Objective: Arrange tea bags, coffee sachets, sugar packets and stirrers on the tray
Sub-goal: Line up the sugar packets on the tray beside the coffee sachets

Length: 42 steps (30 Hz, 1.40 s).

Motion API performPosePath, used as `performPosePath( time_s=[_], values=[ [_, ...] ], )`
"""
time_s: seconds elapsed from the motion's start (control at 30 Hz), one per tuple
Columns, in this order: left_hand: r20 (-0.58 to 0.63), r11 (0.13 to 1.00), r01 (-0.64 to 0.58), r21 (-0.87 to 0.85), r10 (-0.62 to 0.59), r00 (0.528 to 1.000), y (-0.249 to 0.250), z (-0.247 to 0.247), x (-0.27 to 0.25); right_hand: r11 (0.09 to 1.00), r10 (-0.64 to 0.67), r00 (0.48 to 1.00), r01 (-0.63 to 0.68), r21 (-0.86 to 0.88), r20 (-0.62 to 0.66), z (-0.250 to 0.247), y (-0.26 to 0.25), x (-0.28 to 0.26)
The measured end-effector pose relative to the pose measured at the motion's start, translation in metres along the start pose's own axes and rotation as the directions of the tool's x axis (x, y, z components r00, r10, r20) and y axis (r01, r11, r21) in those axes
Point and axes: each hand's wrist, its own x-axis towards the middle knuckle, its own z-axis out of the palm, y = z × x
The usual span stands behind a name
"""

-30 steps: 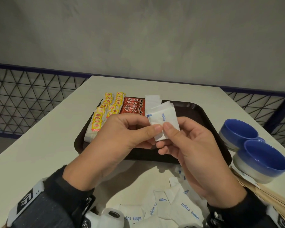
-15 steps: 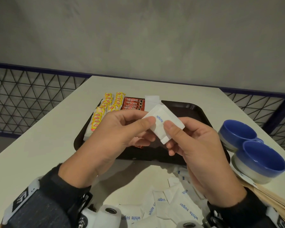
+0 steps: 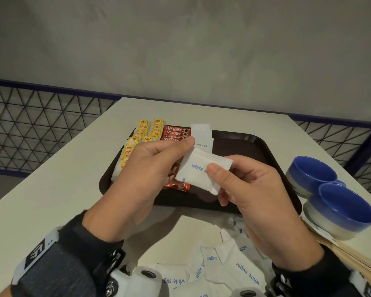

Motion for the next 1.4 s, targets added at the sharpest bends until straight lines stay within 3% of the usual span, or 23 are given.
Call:
performPosePath(
  time_s=[0.17,0.33,0.5,0.57,0.7,0.87,1.23,1.4],
  values=[
    [0.028,0.992,-0.097,0.084,0.095,0.995,-0.001,0.0,0.0,1.0,-0.016,0.999,0.016,0.007,-0.028,-0.003,0.0,0.001],
    [0.018,0.992,-0.08,0.1,0.078,0.997,-0.001,-0.003,0.001,0.995,-0.017,0.999,0.021,-0.097,0.045,-0.005,-0.008,0.003],
    [-0.187,0.998,-0.06,-0.005,0.058,0.981,0.006,-0.021,0.014,0.996,-0.007,0.995,-0.003,-0.094,-0.102,-0.022,-0.026,0.041],
    [-0.259,0.996,-0.068,-0.049,0.053,0.964,0.011,-0.031,0.019,0.986,-0.003,0.993,-0.016,-0.168,-0.115,-0.029,-0.031,0.07],
    [-0.326,0.991,-0.101,-0.085,0.068,0.943,0.015,-0.041,0.021,0.883,0.139,0.989,-0.15,-0.445,-0.058,-0.036,-0.012,0.125],
    [-0.334,0.989,-0.122,-0.08,0.089,0.938,0.017,-0.044,0.02,0.707,0.392,0.917,-0.348,-0.616,-0.069,-0.031,0.028,0.156],
    [-0.337,0.983,-0.144,-0.11,0.1,0.936,0.017,-0.047,0.024,0.63,0.443,0.893,-0.377,-0.679,-0.084,-0.025,0.044,0.183],
    [-0.334,0.984,-0.152,-0.098,0.111,0.936,0.018,-0.047,0.024,0.494,0.435,0.9,-0.272,-0.826,-0.037,-0.016,0.04,0.186]
  ],
)
